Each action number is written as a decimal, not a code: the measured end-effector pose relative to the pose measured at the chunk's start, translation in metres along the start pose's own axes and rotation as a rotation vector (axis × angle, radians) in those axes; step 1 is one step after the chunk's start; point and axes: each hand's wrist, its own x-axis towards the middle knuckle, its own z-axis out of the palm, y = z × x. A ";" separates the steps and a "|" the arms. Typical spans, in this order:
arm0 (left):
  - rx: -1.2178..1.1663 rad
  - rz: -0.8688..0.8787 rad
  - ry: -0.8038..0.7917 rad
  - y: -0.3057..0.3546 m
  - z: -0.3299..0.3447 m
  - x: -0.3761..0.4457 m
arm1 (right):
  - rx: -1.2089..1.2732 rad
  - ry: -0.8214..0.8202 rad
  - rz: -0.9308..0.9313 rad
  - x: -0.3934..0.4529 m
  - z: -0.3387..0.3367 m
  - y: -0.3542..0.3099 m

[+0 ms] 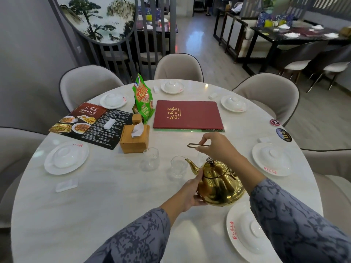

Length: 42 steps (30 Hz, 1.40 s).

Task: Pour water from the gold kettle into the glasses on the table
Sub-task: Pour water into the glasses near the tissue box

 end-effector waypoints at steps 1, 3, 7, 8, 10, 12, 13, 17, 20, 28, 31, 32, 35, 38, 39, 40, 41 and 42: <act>0.006 0.009 0.003 0.000 -0.001 -0.002 | 0.006 0.007 -0.007 -0.001 0.000 -0.002; 0.006 0.021 0.008 0.000 -0.002 -0.007 | 0.012 0.020 -0.022 -0.003 -0.002 -0.007; 0.004 0.043 0.023 0.006 -0.009 -0.017 | 0.006 0.018 -0.055 -0.004 -0.005 -0.023; -0.001 0.050 0.029 0.008 -0.011 -0.019 | 0.002 0.020 -0.066 -0.003 -0.006 -0.028; -0.012 0.067 0.039 0.013 -0.017 -0.025 | -0.001 0.028 -0.093 0.000 -0.006 -0.038; -0.024 0.080 0.052 0.019 -0.023 -0.029 | -0.015 0.032 -0.129 0.003 -0.006 -0.049; -0.033 0.084 0.059 0.021 -0.026 -0.030 | -0.023 0.029 -0.146 0.006 -0.005 -0.054; -0.087 0.087 0.068 0.028 -0.040 -0.035 | -0.035 -0.007 -0.178 0.020 0.002 -0.074; -0.126 0.100 0.060 0.033 -0.052 -0.036 | -0.047 -0.030 -0.170 0.032 0.008 -0.089; -0.188 0.073 0.036 0.043 -0.078 -0.032 | -0.108 -0.085 -0.170 0.061 0.031 -0.115; -0.207 0.062 0.014 0.044 -0.086 -0.029 | -0.133 -0.107 -0.167 0.069 0.039 -0.122; -0.214 0.058 0.008 0.044 -0.088 -0.027 | -0.136 -0.116 -0.165 0.072 0.042 -0.124; -0.240 0.046 -0.009 0.047 -0.093 -0.026 | -0.155 -0.142 -0.161 0.080 0.047 -0.131; -0.272 0.042 -0.022 0.048 -0.096 -0.024 | -0.182 -0.165 -0.146 0.088 0.051 -0.137; -0.283 0.042 -0.027 0.049 -0.096 -0.024 | -0.191 -0.173 -0.143 0.090 0.052 -0.138; -0.292 0.041 -0.030 0.049 -0.097 -0.023 | -0.199 -0.182 -0.144 0.093 0.053 -0.140; -0.299 0.041 -0.032 0.049 -0.097 -0.023 | -0.205 -0.189 -0.147 0.094 0.054 -0.141; -0.306 0.043 -0.036 0.050 -0.097 -0.022 | -0.211 -0.195 -0.149 0.096 0.055 -0.142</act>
